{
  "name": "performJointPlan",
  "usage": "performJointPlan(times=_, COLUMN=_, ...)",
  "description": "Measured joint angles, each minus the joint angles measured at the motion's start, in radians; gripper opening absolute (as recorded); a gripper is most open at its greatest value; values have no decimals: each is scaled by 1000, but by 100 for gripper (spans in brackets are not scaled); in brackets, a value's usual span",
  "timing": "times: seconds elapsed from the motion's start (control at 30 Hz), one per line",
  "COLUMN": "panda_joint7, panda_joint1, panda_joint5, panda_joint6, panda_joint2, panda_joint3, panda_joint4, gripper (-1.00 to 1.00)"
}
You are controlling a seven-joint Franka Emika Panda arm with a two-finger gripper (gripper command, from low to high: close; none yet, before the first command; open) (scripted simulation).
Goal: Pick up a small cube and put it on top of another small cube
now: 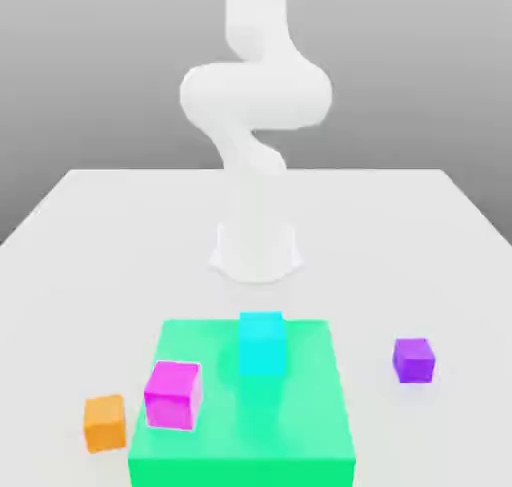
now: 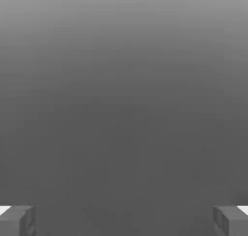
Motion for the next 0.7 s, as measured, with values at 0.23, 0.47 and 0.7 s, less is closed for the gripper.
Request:
performJointPlan(times=0.23, panda_joint7=276, panda_joint1=-161, panda_joint5=-68, panda_joint6=111, panda_joint2=261, panda_joint3=48, panda_joint4=-57, gripper=0)
performJointPlan(times=0.47, panda_joint7=538, panda_joint1=-277, panda_joint5=-125, panda_joint6=219, panda_joint2=516, panda_joint3=49, panda_joint4=-111, gripper=0)
performJointPlan(times=0.7, panda_joint7=745, panda_joint1=-360, panda_joint5=-103, panda_joint6=333, panda_joint2=765, panda_joint3=10, panda_joint4=-169, gripper=0)
